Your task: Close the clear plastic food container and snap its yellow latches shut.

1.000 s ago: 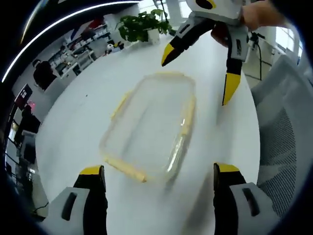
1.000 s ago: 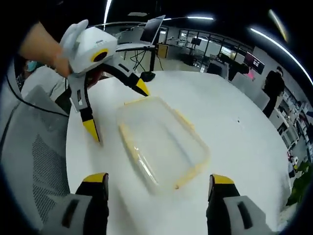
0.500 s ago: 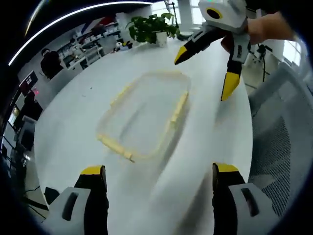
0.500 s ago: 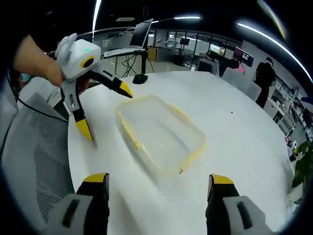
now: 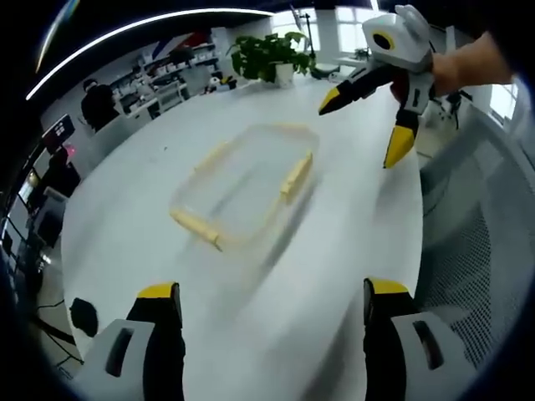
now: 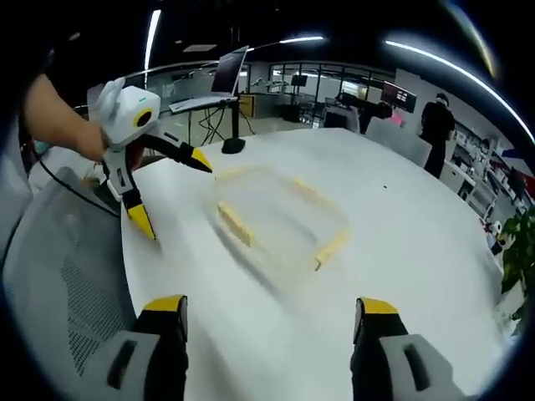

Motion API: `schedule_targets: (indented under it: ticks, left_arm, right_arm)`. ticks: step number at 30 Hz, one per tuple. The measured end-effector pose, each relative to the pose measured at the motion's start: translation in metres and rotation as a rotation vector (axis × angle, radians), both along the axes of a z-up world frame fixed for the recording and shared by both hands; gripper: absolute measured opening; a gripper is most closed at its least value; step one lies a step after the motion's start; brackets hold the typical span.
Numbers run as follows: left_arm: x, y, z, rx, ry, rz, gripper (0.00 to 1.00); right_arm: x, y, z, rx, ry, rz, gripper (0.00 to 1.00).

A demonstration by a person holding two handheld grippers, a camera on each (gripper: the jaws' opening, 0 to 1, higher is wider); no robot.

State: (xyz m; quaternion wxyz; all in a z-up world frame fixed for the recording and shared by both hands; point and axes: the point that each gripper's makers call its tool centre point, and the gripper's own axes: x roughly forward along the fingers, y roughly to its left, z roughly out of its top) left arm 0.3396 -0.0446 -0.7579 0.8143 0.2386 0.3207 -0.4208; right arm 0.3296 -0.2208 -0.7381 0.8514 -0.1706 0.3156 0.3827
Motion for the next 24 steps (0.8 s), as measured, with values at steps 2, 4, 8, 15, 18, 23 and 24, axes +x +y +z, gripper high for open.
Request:
schedule_targets:
  ticks: [2,4,8,15,18,23,24]
  left_arm:
    - [-0.004,0.004,0.001,-0.001,-0.001,0.007,0.87]
    - [-0.008,0.007,0.003,-0.01,-0.002,0.013,0.87]
    - [-0.016,0.015,0.003,-0.007,-0.003,0.017,0.87]
    - [-0.032,0.037,0.005,-0.039,0.005,0.059,0.87]
    - [-0.041,0.044,0.005,-0.043,0.009,0.064,0.87]
    - [-0.052,0.056,0.004,-0.047,0.025,0.09,0.87]
    - [-0.055,0.059,0.004,-0.052,0.026,0.099,0.87]
  right_arm:
    - [-0.004,-0.001,0.0,0.006,-0.001,0.0,0.8]
    - [-0.008,-0.003,0.001,0.009,-0.006,0.002,0.8]
    - [-0.017,-0.007,0.002,0.018,-0.013,0.0,0.8]
    - [-0.031,-0.015,0.007,0.031,-0.032,-0.024,0.8]
    - [-0.037,-0.018,0.007,0.023,-0.041,-0.027,0.8]
    - [-0.043,-0.022,0.009,0.039,-0.048,-0.053,0.8]
    - [-0.044,-0.023,0.009,0.037,-0.052,-0.058,0.8]
